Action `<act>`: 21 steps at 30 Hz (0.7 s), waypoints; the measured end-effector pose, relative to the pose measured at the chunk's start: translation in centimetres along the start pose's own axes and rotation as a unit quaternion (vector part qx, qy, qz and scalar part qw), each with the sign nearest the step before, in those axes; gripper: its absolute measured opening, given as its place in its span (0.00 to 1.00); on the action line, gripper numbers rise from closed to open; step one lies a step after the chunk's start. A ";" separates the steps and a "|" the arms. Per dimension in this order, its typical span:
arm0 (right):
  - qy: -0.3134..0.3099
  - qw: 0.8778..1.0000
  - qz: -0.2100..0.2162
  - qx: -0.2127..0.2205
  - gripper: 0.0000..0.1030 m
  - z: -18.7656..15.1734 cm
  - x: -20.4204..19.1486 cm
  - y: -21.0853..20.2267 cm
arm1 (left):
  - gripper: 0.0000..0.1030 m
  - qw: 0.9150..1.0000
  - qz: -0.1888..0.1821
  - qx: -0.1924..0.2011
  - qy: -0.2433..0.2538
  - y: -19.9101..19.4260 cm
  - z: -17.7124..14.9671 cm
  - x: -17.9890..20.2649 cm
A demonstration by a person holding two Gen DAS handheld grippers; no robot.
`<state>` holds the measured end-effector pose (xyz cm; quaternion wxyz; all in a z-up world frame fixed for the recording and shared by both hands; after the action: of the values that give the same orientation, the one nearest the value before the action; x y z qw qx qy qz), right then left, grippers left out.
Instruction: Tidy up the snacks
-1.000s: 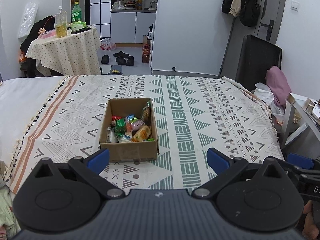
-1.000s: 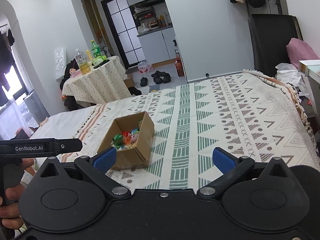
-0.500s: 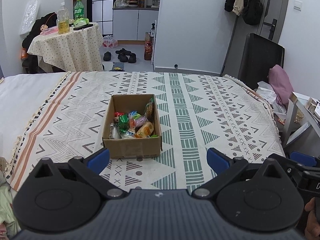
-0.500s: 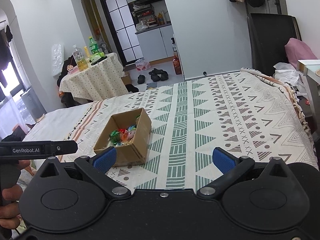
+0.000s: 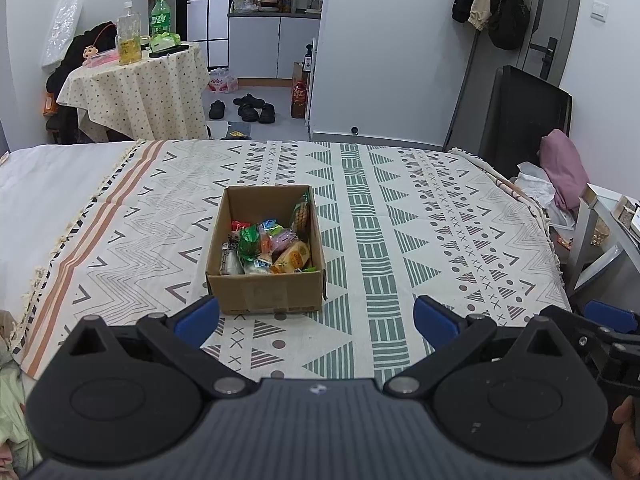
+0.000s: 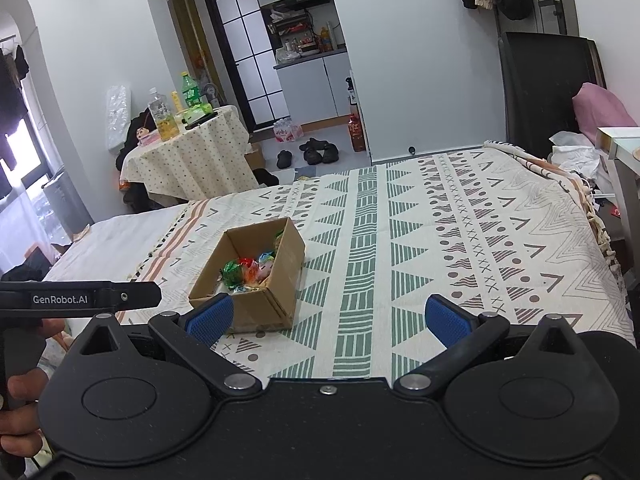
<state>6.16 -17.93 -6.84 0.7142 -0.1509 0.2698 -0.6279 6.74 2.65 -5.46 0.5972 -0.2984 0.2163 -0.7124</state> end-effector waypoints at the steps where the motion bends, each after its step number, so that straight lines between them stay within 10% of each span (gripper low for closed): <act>1: 0.000 1.000 0.000 0.000 1.00 0.0 0.0 0.0 | 1.00 1.000 0.000 0.001 0.001 0.0 0.0 0.0; 21: -0.002 1.000 -0.002 -0.002 1.00 -0.1 -0.1 0.1 | 1.00 1.000 -0.001 -0.005 -0.002 0.0 -0.1 -0.2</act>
<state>6.23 -17.76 -6.93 0.7136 -0.1540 0.2690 -0.6282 6.69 2.80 -5.62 0.5951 -0.3033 0.2182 -0.7115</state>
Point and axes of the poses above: each gripper's, at about its wrist camera, not at the fingertips, and y roughly the way its jaws point, x to its right, z to its top, the point moved 10 cm from there along y, roughly the way its jaws point, and after that the axes turned 7 degrees about -z, right-handed, at the moved point
